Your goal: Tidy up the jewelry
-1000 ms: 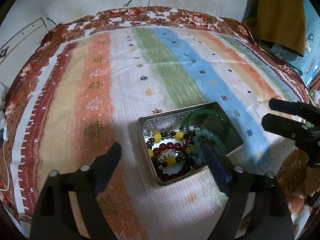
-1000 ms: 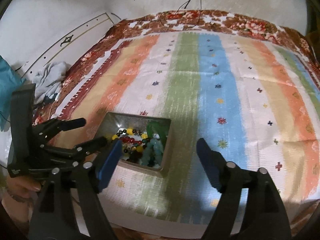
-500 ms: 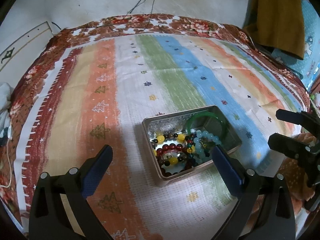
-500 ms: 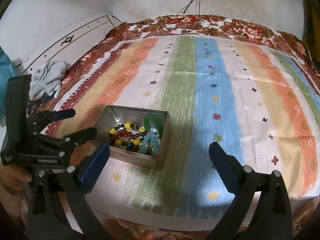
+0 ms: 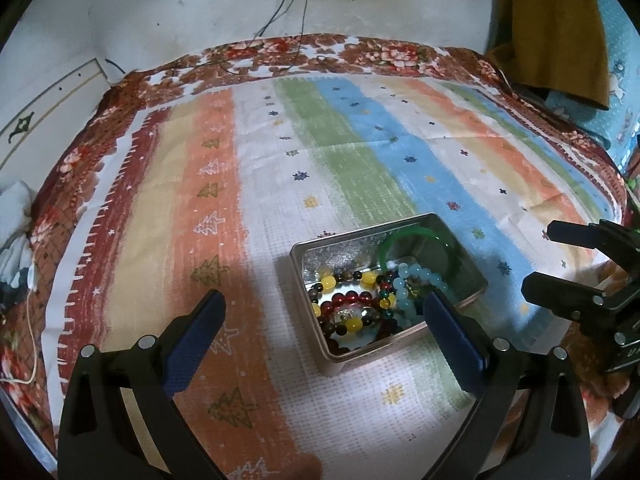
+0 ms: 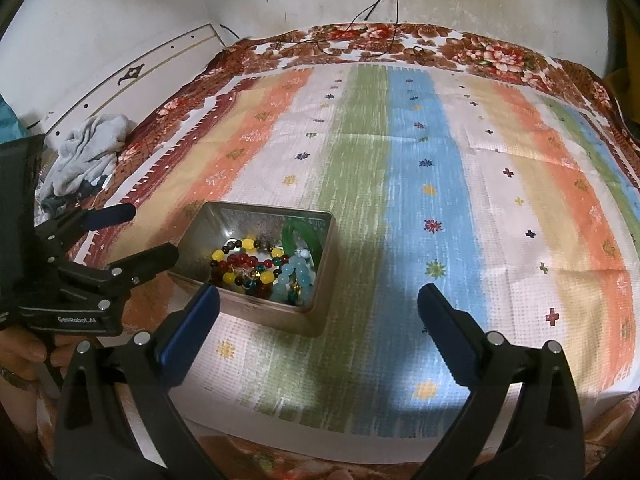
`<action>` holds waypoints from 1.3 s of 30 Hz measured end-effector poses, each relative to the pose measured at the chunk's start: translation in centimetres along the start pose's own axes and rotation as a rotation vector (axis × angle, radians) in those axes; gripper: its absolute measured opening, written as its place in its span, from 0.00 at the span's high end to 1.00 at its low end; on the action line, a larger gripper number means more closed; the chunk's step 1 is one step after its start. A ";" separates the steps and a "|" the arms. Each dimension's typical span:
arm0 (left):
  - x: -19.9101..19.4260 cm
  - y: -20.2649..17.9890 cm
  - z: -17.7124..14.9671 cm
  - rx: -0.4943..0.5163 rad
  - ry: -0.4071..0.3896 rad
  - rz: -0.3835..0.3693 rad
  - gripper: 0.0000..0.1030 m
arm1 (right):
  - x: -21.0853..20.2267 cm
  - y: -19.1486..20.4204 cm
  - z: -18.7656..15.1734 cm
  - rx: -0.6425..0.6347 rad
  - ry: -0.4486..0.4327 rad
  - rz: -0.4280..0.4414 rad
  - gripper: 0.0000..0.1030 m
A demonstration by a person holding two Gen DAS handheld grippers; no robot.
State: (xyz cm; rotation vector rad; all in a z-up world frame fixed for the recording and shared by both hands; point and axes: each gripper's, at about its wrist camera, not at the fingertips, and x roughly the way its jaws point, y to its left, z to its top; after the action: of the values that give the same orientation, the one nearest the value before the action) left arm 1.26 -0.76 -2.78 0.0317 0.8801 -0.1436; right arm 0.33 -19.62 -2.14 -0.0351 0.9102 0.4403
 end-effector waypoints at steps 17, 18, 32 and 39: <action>-0.7 -0.5 -0.1 0.018 -0.058 -0.032 0.06 | 0.5 -0.3 -0.1 0.020 0.017 -0.005 0.05; -0.7 -0.5 -0.1 0.016 -0.061 -0.035 0.06 | 0.6 -0.3 -0.1 0.019 0.018 -0.006 0.05; -0.4 -0.7 -0.2 0.024 -0.048 -0.024 0.06 | 0.6 -0.5 -0.2 0.030 0.008 -0.015 0.05; -0.2 -0.6 -0.2 0.020 -0.044 -0.021 0.06 | 0.6 -0.5 -0.1 0.032 0.008 -0.018 0.05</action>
State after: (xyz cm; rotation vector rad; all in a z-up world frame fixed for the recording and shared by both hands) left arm 0.93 -1.30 -2.75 0.0377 0.8355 -0.1721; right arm 0.75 -19.95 -2.77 -0.0161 0.9237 0.4087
